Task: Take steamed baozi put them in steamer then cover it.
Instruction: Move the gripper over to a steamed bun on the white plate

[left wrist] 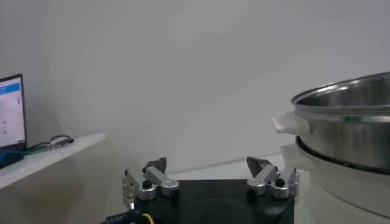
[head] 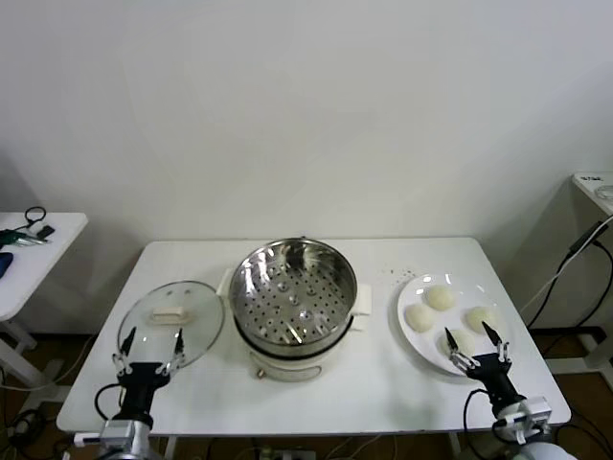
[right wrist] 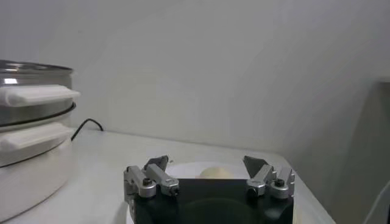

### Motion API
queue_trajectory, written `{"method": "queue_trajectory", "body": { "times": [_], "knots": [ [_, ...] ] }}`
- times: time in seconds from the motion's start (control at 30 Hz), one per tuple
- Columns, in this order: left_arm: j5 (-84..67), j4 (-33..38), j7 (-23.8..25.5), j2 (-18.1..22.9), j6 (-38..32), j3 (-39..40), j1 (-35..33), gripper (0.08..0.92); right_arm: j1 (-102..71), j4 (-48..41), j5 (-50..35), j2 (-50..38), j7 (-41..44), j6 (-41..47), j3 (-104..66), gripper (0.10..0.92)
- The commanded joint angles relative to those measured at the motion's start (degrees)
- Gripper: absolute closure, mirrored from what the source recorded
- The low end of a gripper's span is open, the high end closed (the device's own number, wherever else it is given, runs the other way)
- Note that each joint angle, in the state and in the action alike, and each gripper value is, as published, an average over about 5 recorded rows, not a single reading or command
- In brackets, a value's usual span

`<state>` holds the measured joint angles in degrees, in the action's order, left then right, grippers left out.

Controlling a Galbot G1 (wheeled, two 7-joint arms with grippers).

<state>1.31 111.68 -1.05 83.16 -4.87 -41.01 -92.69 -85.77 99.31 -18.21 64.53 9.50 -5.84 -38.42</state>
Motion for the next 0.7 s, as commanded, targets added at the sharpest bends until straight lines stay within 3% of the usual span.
{"method": "queue_trajectory", "body": {
  "times": [0.03,0.27,0.7],
  "knots": [
    [-0.1,0.0,-0.2,0.0,0.1,0.1,0.1,0.177,4.3,-1.1,1.4,-6.0,6.6,4.0,-0.3,0.203],
    [-1.2,0.2,-0.9,-0.3,0.9,0.7,0.4,0.177,11.8,-6.6,8.7,-22.0,22.8,12.8,2.1,0.203],
    [-2.0,0.6,-1.9,-0.9,1.4,1.4,0.0,0.177,37.0,-18.8,17.6,-39.0,45.0,13.5,21.4,0.203]
  ]
}}
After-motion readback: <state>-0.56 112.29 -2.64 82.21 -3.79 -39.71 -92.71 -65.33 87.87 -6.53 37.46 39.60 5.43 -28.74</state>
